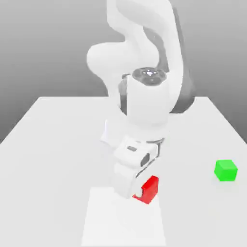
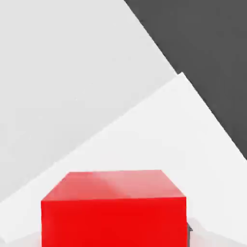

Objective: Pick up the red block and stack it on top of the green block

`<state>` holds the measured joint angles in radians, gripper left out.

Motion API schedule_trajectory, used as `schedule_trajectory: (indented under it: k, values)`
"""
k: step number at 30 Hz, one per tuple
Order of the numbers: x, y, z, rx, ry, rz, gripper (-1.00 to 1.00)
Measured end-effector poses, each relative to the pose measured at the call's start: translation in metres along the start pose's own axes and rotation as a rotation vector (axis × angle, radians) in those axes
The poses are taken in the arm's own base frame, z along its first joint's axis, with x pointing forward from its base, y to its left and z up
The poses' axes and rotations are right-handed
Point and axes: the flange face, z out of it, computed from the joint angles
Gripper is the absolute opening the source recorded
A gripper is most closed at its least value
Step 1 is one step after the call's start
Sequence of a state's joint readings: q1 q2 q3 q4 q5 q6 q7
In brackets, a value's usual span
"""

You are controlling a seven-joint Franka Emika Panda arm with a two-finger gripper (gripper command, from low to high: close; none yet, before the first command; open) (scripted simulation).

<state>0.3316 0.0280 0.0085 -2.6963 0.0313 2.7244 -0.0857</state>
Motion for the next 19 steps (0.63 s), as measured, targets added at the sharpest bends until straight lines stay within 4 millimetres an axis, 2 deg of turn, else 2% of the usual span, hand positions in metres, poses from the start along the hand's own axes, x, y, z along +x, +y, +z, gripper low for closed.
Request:
schedule_trajectory:
  k: [4,6,9,11,15,16,19]
  values:
    - [-0.009,-0.112,-0.01,0.002,-0.002,-0.311,-1.0]
    - [-0.025,-0.165,-0.014,-0.001,-0.004,-0.468,-1.0]
    - [-0.061,-0.238,-0.02,-0.008,-0.007,-0.697,-1.0]
    - [-0.066,-0.248,-0.009,-0.013,-0.006,-0.73,-1.0]
    - [-0.064,-0.245,0.03,-0.014,-0.006,-0.727,-1.0]
    - [-0.065,-0.245,0.039,-0.013,-0.007,-0.728,1.0]
    - [-0.065,-0.245,0.039,-0.013,-0.007,-0.728,1.0]
